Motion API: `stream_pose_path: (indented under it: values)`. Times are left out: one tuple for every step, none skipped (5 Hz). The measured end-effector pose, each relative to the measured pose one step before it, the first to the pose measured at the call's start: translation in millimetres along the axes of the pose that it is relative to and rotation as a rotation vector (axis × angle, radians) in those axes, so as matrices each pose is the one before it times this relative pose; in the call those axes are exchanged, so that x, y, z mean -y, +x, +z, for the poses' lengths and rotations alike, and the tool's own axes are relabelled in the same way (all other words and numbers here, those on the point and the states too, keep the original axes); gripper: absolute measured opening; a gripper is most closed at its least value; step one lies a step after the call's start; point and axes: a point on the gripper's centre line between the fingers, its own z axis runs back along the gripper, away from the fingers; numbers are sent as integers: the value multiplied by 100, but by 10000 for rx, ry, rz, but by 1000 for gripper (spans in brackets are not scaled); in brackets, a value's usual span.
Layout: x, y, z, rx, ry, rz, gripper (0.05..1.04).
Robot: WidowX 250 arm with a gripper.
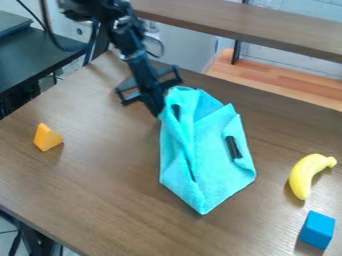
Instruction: Unfold the cloth from the top right to bottom left
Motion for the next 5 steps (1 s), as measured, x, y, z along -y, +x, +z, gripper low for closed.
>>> stream_pose_path:
  values:
    - [-1837, 458, 1239, 175, -112, 93, 49]
    - [-1868, 171, 27, -41, 27, 97, 49]
    - [-1846, 677, 334, 198, 99, 97, 49]
    - [-1091, 426, 102, 230, 640, -156, 49]
    - [-940, 211, 29, 132, 593, -58, 49]
